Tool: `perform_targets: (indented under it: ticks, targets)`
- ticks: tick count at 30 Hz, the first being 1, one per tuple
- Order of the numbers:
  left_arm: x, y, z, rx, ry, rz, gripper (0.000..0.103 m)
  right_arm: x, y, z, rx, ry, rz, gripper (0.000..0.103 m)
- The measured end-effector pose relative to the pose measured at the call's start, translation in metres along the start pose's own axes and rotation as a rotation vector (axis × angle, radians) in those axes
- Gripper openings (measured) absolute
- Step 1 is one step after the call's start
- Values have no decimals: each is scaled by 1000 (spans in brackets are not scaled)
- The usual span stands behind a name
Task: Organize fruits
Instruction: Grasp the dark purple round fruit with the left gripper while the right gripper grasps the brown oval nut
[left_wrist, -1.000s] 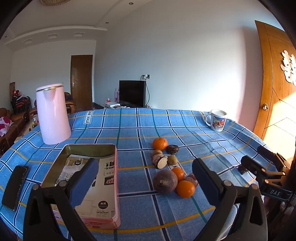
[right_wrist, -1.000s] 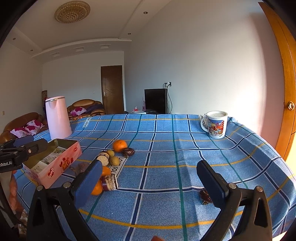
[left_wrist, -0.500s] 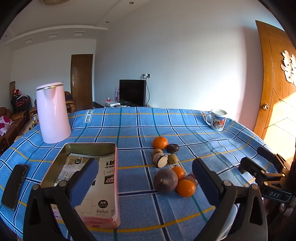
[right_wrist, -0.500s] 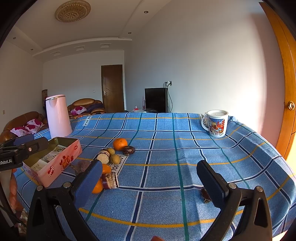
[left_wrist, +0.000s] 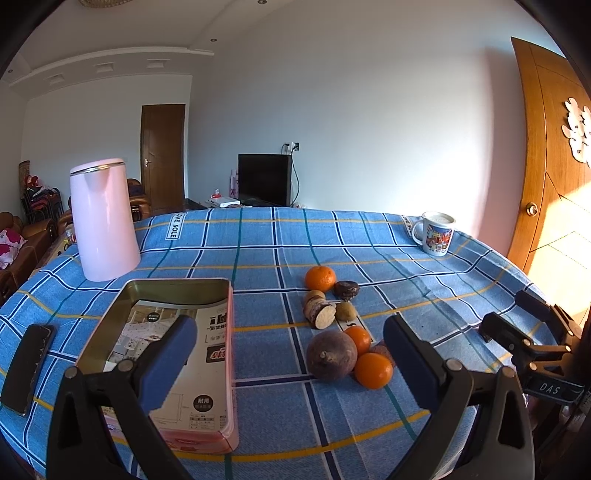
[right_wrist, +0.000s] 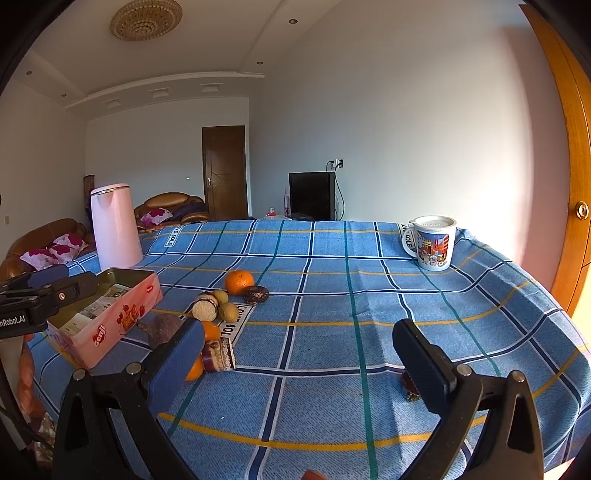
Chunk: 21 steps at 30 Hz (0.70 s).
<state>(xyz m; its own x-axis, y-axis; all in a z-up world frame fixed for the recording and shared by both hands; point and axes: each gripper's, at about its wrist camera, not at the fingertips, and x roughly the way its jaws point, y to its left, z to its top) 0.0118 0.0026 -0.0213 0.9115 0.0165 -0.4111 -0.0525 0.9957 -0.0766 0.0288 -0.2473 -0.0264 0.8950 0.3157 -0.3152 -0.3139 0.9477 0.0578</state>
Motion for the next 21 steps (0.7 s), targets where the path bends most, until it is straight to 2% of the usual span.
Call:
perform_targets:
  ticks: [7,12,18,21]
  targets:
    - [13,-3,-8,14,24,-13,103,2,-9,-7,-19,8,-34,102]
    - [30,-9,-17,28,56,-40,102,6,-42,-21,15,24,-100,102]
    - [57,-23,-22,70,115,-55,88,18,-83,-35,105,68,-159,102]
    - [70,-26,-22,73,144,-60,86,22,-97,-39,135,81,-170,101]
